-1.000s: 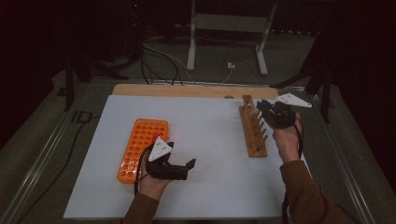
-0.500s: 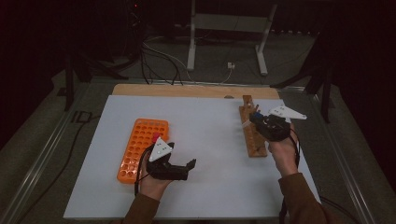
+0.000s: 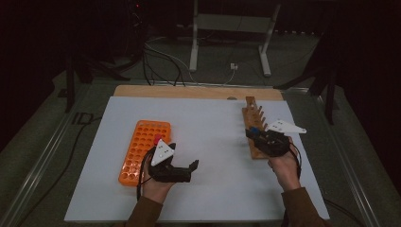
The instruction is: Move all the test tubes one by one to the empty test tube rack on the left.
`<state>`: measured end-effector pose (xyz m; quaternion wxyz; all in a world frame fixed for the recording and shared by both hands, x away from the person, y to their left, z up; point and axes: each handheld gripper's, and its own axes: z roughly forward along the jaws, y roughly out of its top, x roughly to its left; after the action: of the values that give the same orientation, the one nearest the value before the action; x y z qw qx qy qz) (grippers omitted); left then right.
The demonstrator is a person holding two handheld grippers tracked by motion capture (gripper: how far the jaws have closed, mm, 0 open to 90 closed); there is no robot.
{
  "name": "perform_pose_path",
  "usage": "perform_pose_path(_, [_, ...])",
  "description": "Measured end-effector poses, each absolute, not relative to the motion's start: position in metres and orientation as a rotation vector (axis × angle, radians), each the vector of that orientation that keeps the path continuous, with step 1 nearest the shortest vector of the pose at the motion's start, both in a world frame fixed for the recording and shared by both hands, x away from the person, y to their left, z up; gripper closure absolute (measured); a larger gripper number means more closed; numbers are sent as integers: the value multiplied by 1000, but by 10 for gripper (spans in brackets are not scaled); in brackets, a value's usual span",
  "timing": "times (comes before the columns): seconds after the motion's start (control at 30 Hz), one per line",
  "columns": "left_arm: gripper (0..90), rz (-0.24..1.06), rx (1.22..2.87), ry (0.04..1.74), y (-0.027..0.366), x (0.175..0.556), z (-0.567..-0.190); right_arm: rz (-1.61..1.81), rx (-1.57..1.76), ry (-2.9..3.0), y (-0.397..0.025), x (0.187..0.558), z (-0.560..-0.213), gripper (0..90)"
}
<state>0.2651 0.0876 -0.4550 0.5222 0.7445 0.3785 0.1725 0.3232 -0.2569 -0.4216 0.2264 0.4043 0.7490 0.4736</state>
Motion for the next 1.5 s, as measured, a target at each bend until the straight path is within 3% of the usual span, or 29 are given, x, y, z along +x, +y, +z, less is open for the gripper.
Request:
perform_pose_path(0.5, [42, 499, 1827, 822, 51, 263, -450, 1382, 1080, 2145, -236, 315, -431, 757])
perform_pose_path(0.83, [220, 495, 1845, 810, 16, 270, -449, 1441, 1042, 2220, -223, 305, -431, 756])
perform_pose_path(1.13, [273, 493, 1902, 792, -9, 277, -455, 1520, 1043, 2262, -215, 300, -430, 756])
perform_pose_path(1.5, [633, 404, 1892, 759, -15, 279, -459, 1524, 1009, 2290, -205, 294, -429, 756])
